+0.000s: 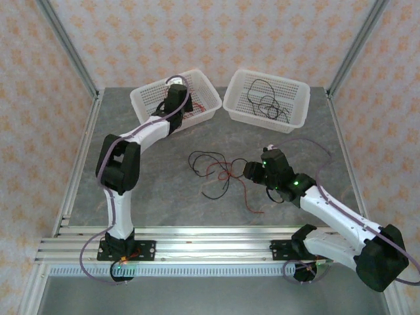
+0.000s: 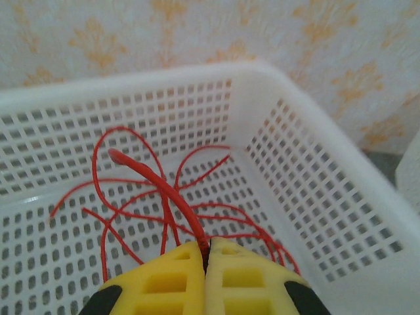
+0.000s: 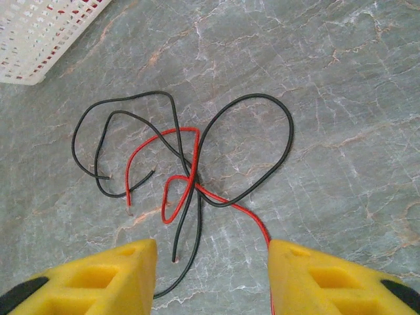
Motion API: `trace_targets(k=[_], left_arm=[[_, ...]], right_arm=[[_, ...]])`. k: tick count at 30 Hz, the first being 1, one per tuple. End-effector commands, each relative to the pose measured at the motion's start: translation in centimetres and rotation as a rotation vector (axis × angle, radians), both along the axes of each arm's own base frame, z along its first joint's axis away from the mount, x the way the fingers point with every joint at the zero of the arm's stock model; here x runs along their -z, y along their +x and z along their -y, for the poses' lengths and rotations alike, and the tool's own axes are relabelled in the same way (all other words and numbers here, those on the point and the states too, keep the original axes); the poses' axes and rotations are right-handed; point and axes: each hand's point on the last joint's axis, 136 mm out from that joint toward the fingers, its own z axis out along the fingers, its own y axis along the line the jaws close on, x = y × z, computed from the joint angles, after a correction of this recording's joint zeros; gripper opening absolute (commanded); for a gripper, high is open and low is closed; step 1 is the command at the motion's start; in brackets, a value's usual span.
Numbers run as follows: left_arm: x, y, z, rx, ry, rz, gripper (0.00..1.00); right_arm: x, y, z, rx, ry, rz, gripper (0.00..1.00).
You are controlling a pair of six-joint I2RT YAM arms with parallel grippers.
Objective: Untangle the cables
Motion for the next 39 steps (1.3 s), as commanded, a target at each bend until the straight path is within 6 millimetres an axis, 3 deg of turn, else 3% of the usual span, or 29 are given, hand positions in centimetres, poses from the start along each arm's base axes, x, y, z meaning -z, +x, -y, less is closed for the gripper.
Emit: trace_targets(k=[1, 7, 9, 13, 14, 17, 24, 28, 32, 35, 39], left_arm=[[-0.8, 1.0, -0.2, -0.029, -0.045, 0.041, 0.0], [2.0, 1.6, -1.1, -0.093, -0.048, -0.045, 0.0], [1.9, 1.6, -1.0, -0.097, -0.054, -0.062, 0.16], [-0.6, 1.2, -1.2, -0.104, -0.063, -0.065, 0.61], [-1.6, 1.1, -1.2, -0.105, -0.063, -0.06, 0.69], [-4.3, 0.7, -1.0, -0.091, -0.075, -0.055, 0.8], [-9.5, -1.2, -0.9, -0.069, -0.093, -0.03, 0.84], [-13.3, -4.0, -0.9, -0.038, -0.108, 0.025, 0.84], [-15.7, -7.3, -0.4, 0.006, -0.124, 0.048, 0.83], [-16.2, -10.1, 0.1, 0.032, -0.127, 0.05, 0.83], [-15.5, -13.4, 0.4, 0.058, -0.149, 0.051, 0.82]], right_arm=[[-1.2, 0.4, 0.0, 0.025, 0.018, 0.016, 0.48], [-1.0, 0.4, 0.0, 0.046, 0.029, -0.007, 0.49], [-0.7, 0.5, 0.1, 0.058, 0.017, -0.023, 0.49], [0.3, 0.6, 0.7, 0.1, -0.025, -0.071, 0.5], [0.6, 0.6, 1.0, 0.114, -0.037, -0.083, 0.51], [1.3, 0.7, 1.6, 0.149, -0.076, -0.112, 0.52], [3.4, 1.5, 1.8, 0.181, -0.16, -0.178, 0.53], [4.8, 2.4, 1.2, 0.171, -0.2, -0.224, 0.53], [5.8, 3.2, 0.7, 0.17, -0.233, -0.255, 0.53], [6.3, 3.6, 0.4, 0.177, -0.233, -0.272, 0.52], [7.3, 3.6, 0.2, 0.186, -0.235, -0.302, 0.5]])
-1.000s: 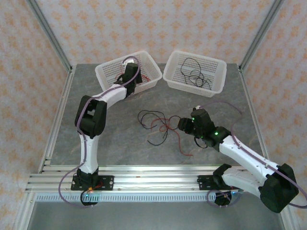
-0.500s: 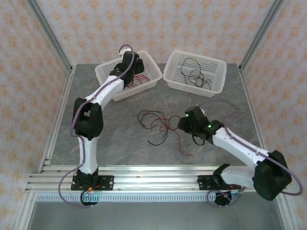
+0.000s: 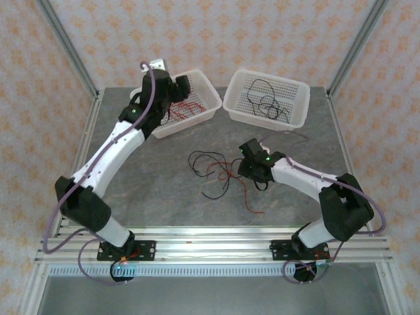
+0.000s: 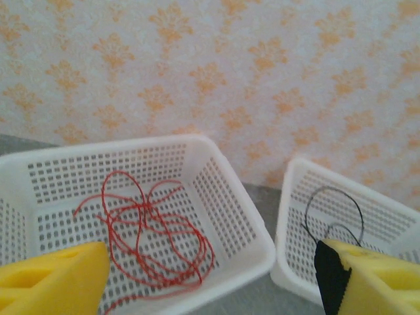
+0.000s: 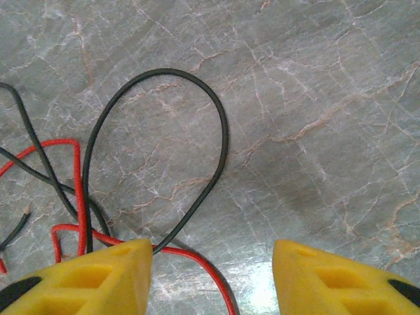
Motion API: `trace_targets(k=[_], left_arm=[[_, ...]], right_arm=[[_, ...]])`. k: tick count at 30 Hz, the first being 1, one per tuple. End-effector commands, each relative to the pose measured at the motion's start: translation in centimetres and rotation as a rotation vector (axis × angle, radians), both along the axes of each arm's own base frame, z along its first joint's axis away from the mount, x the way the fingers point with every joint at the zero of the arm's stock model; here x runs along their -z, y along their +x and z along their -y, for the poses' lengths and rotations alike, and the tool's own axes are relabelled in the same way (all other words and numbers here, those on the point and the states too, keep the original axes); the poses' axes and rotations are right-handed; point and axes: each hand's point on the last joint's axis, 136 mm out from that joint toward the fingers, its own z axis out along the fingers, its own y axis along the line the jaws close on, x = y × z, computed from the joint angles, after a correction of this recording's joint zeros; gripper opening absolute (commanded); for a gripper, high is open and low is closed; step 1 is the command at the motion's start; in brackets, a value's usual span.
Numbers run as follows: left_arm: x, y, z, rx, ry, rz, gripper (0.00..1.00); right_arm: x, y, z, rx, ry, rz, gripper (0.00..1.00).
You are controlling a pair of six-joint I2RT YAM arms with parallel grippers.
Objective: Untangle the cables
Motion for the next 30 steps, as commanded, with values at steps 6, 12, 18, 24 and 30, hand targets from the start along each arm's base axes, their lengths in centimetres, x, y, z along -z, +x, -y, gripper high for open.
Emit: trace_targets(k=[6, 12, 18, 24, 30], left_arm=[[3.1, -4.9, 0.2, 0.042, -0.033, -0.033, 0.81], [4.0, -6.3, -0.3, 0.033, -0.016, -0.042, 0.8], [4.5, -6.7, 0.1, 0.065, -0.005, -0.058, 0.79], [4.7, -7.5, 0.6, 0.089, -0.005, -0.061, 0.78], [5.2, -8.4, 1.1, 0.103, 0.003, -0.073, 0.77]], right_arm=[[1.4, 0.9, 0.0, 0.044, -0.048, -0.043, 0.48], [2.8, 2.0, -0.5, 0.043, -0.092, -0.083, 0.46], [4.9, 2.1, -0.3, 0.046, -0.142, -0.139, 0.43], [5.4, 2.5, -0.5, 0.048, -0.155, -0.147, 0.27], [4.6, 3.3, -0.7, 0.037, -0.165, -0.127, 0.03]])
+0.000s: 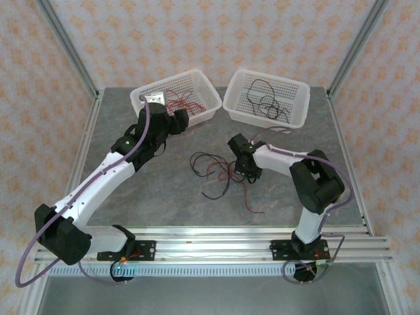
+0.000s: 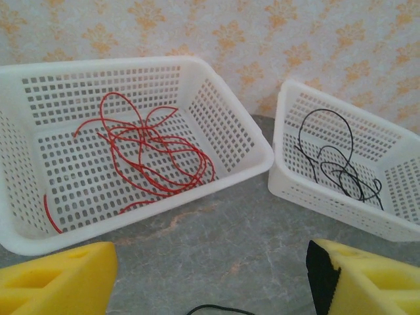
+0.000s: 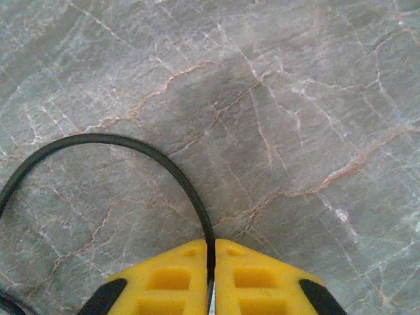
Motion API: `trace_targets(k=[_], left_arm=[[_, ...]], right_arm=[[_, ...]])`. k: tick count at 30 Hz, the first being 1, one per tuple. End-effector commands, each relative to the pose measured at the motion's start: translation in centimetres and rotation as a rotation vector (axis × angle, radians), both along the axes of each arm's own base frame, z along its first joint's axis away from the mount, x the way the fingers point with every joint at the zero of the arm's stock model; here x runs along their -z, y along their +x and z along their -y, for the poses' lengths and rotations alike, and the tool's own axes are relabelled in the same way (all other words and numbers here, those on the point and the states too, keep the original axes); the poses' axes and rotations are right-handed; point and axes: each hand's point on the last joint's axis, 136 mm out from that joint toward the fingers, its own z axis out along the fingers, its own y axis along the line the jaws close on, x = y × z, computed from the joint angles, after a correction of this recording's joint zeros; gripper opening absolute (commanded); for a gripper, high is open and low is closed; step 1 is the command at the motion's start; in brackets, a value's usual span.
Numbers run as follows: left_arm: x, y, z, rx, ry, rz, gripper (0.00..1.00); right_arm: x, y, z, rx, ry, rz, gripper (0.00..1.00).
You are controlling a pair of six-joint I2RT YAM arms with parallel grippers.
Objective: Untangle the cables
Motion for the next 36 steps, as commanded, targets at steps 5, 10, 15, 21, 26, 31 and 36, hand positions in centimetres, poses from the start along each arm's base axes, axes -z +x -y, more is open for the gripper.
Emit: trace_targets(k=[5, 10, 15, 21, 26, 31, 36], left_arm=[[1.4, -2.0, 1.3, 0.048, -0.011, -0.023, 0.75], [5.0, -3.5, 3.0, 0.113, -0.053, -0.088, 0.72], [8.8, -4.9, 4.3, 0.162, -0.104, -0.158, 0.67], [10.8, -6.0, 6.2, 0.238, -0.149, -0.186, 0.67], [10.0, -6.6, 8.7, 0.347, -0.187, -0.154, 0.67], [10.4, -6.7, 10.3, 0.396, -0.218, -0.159, 0.69], [10.0, -7.4, 13.1, 0.529, -0.233, -0.112, 0.71]], right_arm=[[-1.5, 1.5, -0.1, -0.023, -0.017, 0.065, 0.0], [-5.1, 2.1, -0.1, -0.065, 0.01, 0.165, 0.0], [-9.1, 2.5, -0.9, -0.146, 0.101, 0.308, 0.0], [-13.1, 2.1, -1.7, -0.313, 0.186, 0.45, 0.0], [-16.3, 1.6, -2.2, -0.495, 0.276, 0.577, 0.0], [-18.8, 1.1, -2.7, -0.626, 0.314, 0.638, 0.0], [-20.8, 0.7, -3.6, -0.689, 0.359, 0.678, 0.0]])
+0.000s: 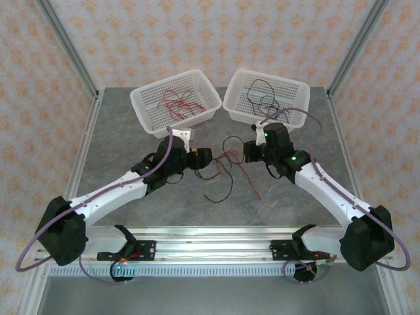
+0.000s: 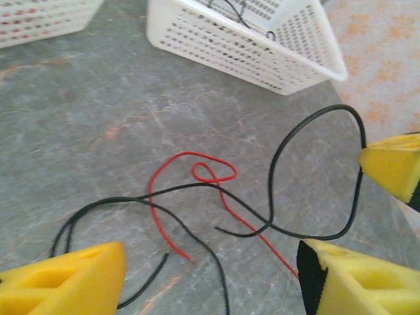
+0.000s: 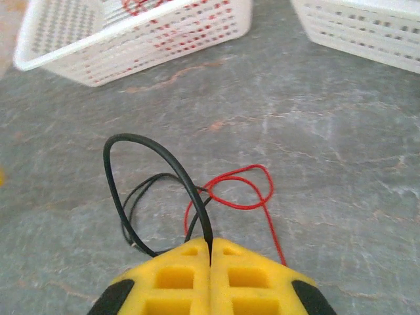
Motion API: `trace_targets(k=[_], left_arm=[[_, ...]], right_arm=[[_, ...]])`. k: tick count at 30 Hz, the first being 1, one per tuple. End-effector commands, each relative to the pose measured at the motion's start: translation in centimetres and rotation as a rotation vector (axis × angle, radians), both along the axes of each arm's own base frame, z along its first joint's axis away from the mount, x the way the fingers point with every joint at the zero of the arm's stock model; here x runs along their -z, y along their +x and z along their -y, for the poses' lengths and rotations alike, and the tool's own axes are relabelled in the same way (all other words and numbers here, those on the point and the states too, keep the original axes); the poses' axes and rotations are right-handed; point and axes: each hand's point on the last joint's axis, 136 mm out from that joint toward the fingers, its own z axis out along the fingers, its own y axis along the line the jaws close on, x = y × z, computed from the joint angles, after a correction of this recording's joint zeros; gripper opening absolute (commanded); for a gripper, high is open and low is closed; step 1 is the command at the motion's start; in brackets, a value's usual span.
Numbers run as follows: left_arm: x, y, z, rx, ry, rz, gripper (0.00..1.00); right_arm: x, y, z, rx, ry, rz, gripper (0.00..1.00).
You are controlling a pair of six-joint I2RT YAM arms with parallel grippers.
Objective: Untangle the cables
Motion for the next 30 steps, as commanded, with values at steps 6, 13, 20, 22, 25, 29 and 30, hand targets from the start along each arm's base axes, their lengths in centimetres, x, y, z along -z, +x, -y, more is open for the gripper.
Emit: trace_targets(k=[6, 13, 20, 22, 25, 29, 30], left_arm=[[-2.5, -0.5, 4.4, 0.186, -0.087, 0.221, 0.71], [-2.4, 1.8, 5.6, 0.186, -0.051, 0.301, 0.7], [-3.9, 2.2, 6.1, 0.181, -0.106, 0.359, 0.44], [-4.6, 2.1, 5.8, 0.169, -0.118, 0.375, 0.28], [-5.5, 2.1, 5.2, 0.144, -0.115, 0.394, 0.0], [-6.2, 1.7, 4.5, 0.127, -0.103, 0.406, 0.0], [-6.3, 1.7, 4.3, 0.124, -0.1, 0.406, 0.0]], right_arm=[[-5.7, -0.5, -1.7, -0.104, 0.115, 0.127, 0.0], [-7.8, -1.5, -2.0, -0.119, 0.187, 0.147, 0.0], [-9.2, -2.3, -2.3, -0.124, 0.269, 0.12, 0.0], [-9.2, -2.3, -2.2, -0.108, 0.284, 0.093, 0.0], [-9.0, -2.1, -1.7, -0.072, 0.301, 0.037, 0.0], [-9.1, -1.7, -0.9, -0.018, 0.315, 0.001, 0.0], [-9.4, -1.6, -0.8, -0.007, 0.324, 0.003, 0.0]])
